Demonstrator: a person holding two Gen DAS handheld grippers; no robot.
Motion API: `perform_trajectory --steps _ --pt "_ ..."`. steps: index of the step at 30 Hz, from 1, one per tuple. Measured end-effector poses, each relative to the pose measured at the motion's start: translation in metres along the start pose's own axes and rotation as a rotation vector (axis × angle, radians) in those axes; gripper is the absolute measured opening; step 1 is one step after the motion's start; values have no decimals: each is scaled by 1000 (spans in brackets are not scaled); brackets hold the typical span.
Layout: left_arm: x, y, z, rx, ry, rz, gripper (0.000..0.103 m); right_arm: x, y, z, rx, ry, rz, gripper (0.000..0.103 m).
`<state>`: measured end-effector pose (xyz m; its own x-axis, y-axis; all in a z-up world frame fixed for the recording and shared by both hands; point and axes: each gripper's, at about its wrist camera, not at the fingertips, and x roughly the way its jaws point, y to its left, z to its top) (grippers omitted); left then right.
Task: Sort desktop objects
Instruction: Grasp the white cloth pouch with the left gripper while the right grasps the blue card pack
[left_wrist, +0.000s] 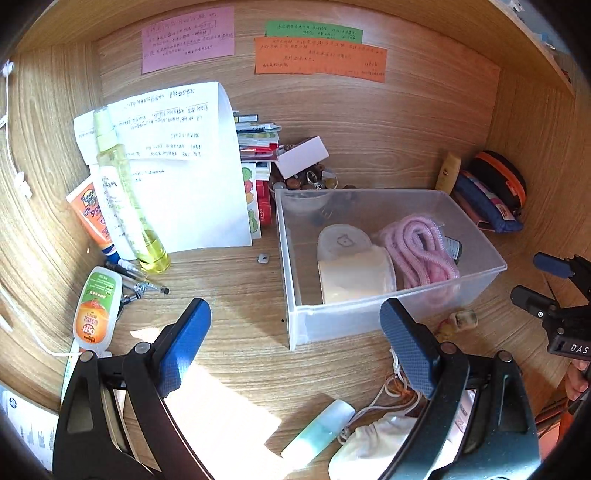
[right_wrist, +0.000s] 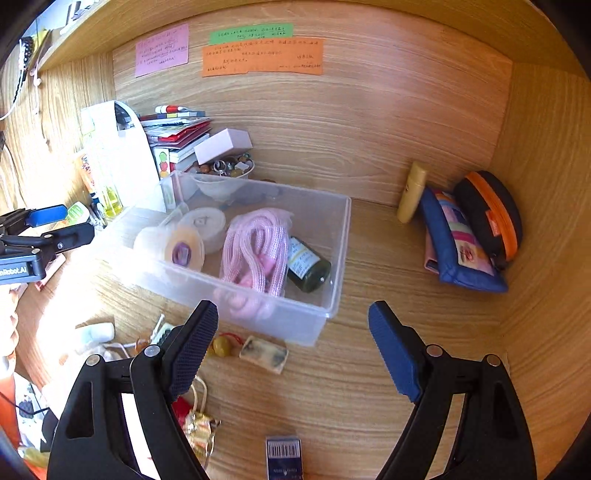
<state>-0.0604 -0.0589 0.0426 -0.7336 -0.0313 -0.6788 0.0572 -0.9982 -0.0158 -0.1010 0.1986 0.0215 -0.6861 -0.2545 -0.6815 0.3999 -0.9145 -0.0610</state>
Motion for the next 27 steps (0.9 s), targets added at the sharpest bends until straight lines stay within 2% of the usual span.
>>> perform_trajectory --steps 7,12,21,27 --pt "-14 3 -35 -5 28 32 94 -11 0 -30 6 11 -48 82" --pt "-27 1 -58 -4 44 37 94 -17 -5 -49 29 27 -43 82" --pt "-49 -3 -93 -19 79 6 94 -17 -10 -77 73 64 -39 82" --pt "-56 -18 -111 15 99 -37 94 -18 -13 -93 116 88 -22 82"
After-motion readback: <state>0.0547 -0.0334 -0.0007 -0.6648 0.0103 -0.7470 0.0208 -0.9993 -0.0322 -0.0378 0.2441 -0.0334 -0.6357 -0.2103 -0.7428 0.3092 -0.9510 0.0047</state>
